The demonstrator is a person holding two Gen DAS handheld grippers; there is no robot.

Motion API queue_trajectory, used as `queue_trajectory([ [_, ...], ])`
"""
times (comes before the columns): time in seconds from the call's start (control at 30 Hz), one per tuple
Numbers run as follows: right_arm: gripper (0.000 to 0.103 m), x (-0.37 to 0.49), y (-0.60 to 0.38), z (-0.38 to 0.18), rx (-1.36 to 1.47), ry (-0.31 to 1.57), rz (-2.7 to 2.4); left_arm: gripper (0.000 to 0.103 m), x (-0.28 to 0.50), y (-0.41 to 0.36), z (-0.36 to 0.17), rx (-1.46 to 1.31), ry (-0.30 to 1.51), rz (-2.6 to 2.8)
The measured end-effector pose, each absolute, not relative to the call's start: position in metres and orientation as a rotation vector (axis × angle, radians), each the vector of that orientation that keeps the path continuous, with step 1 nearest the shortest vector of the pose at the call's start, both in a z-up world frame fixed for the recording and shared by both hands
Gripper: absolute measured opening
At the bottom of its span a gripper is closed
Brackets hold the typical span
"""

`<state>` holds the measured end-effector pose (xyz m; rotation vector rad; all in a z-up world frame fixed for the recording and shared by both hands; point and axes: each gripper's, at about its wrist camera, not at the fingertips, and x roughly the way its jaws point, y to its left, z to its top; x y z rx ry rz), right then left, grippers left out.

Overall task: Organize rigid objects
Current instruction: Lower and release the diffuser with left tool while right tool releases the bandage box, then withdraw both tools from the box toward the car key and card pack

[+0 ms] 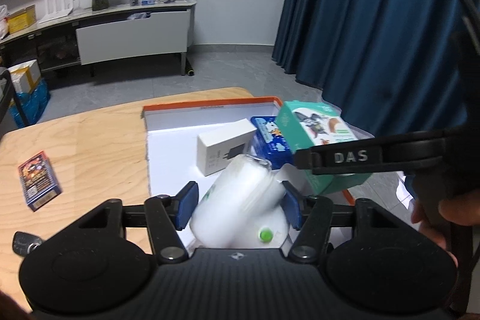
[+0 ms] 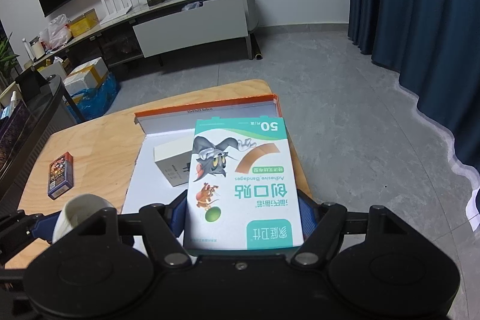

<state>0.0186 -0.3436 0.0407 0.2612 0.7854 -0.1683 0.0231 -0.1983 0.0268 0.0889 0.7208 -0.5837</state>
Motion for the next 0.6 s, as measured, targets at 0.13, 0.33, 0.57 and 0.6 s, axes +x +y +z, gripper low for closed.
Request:
queue_trajectory([
  [0.13, 0.084, 0.024, -0.348, 0.036, 0.266, 0.801, -0.170, 0.052, 0.026, -0.206, 0.025, 0.085, 0.711, -0.618],
  [0.33, 0.085, 0.033, -0.353, 0.031, 0.284, 0.820, -0.138, 0.052, 0.033, -0.209, 0.020, 0.046, 0.731, -0.652],
  [0.57, 0.085, 0.029, -0.345, 0.038, 0.264, 0.787, -0.165, 0.061, 0.038, -0.181, 0.025, 0.008, 0.727, -0.567],
  [0.6, 0.085, 0.026, -0.343, 0.040, 0.262, 0.777, -0.164, 0.063, 0.039, -0.175, 0.027, 0.003, 0.726, -0.553],
])
